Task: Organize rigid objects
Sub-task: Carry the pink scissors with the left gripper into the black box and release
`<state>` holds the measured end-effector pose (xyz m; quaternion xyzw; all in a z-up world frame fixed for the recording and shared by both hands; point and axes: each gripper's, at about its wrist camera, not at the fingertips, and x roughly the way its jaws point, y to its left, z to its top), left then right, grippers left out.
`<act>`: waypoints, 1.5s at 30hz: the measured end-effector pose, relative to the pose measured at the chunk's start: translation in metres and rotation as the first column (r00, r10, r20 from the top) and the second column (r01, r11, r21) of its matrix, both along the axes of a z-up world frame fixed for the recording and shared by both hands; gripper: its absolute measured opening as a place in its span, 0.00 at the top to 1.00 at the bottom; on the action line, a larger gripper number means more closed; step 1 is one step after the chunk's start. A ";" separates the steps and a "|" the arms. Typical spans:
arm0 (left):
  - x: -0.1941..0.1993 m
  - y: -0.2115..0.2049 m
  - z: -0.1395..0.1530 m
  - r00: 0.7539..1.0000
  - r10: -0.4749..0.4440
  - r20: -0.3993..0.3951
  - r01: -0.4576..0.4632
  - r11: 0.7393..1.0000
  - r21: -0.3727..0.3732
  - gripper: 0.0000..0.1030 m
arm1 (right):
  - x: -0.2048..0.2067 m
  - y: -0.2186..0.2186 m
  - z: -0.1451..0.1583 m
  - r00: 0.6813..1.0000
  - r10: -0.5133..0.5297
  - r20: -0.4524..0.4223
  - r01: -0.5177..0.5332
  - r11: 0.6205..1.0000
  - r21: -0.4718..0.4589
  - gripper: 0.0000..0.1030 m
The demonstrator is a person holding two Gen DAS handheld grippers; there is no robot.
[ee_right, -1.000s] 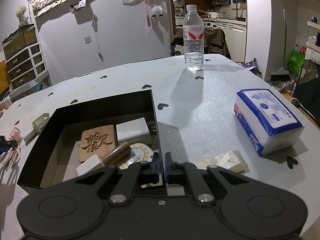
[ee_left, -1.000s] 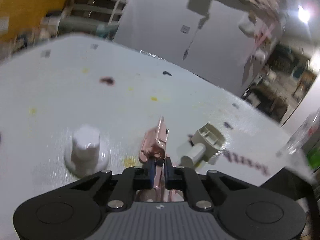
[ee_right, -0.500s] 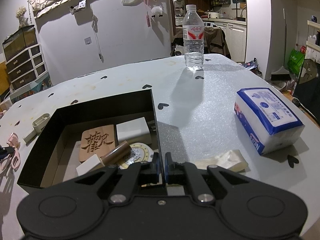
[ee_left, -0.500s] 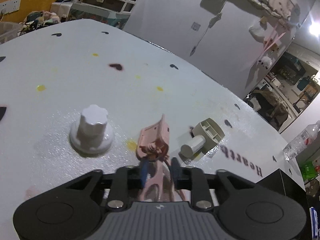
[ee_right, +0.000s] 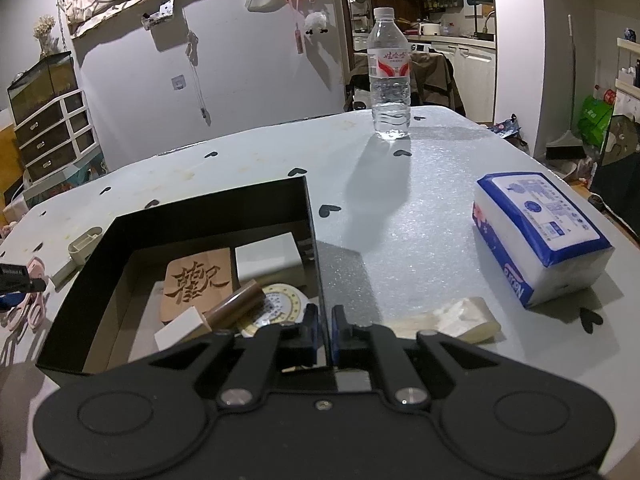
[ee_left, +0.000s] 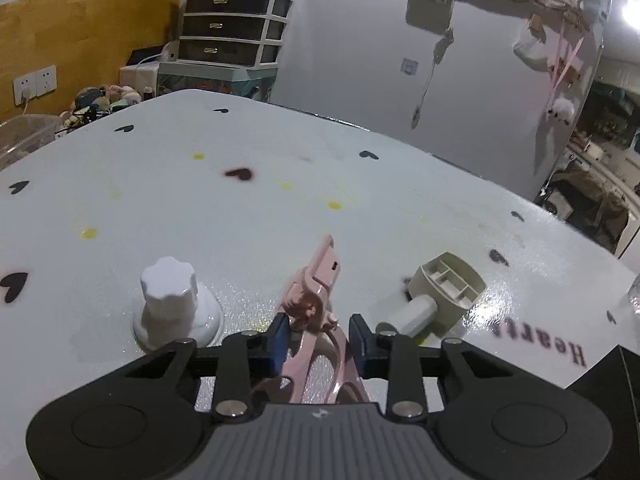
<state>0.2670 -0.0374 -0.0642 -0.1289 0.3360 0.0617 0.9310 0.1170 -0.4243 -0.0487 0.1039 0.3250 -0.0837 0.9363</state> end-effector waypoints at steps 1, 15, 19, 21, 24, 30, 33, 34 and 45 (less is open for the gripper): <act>0.000 0.002 0.001 1.000 -0.004 0.001 0.004 1.000 -0.008 0.70 | 0.000 -0.001 0.000 1.000 0.000 0.001 0.000 1.000 0.001 0.93; -0.039 0.025 0.044 0.987 -0.070 0.147 0.121 0.920 -0.373 0.73 | -0.002 -0.003 -0.001 1.000 0.007 0.010 -0.007 1.000 0.014 0.93; -0.043 -0.005 0.064 0.973 -0.169 0.155 0.219 0.886 -0.408 0.73 | -0.003 -0.003 -0.001 1.000 0.008 0.010 -0.008 1.000 0.013 0.93; -0.041 -0.026 0.071 0.964 -0.228 0.140 0.266 0.868 -0.418 0.73 | -0.002 -0.003 0.000 1.000 0.008 0.009 -0.008 1.000 0.012 0.93; -0.040 -0.058 0.078 0.945 -0.307 0.110 0.323 0.836 -0.443 0.73 | -0.002 -0.002 0.000 1.000 0.011 0.007 -0.011 1.000 0.008 0.93; -0.041 -0.115 0.075 0.907 -0.420 0.027 0.387 0.805 -0.451 0.73 | -0.001 -0.003 -0.001 1.000 0.017 0.010 -0.017 1.000 0.013 0.93; -0.043 -0.138 0.068 0.888 -0.460 -0.012 0.409 0.802 -0.435 0.72 | -0.002 -0.004 -0.001 1.000 0.021 0.016 -0.021 1.000 0.020 0.93; -0.043 -0.143 0.065 0.885 -0.465 -0.025 0.410 0.803 -0.432 0.72 | -0.003 -0.005 -0.002 1.000 0.022 0.018 -0.022 0.999 0.024 0.93; -0.044 -0.154 0.047 0.933 -0.348 -0.093 0.286 0.873 -0.395 0.72 | -0.005 -0.009 -0.003 0.999 0.036 0.035 -0.038 0.998 0.045 0.92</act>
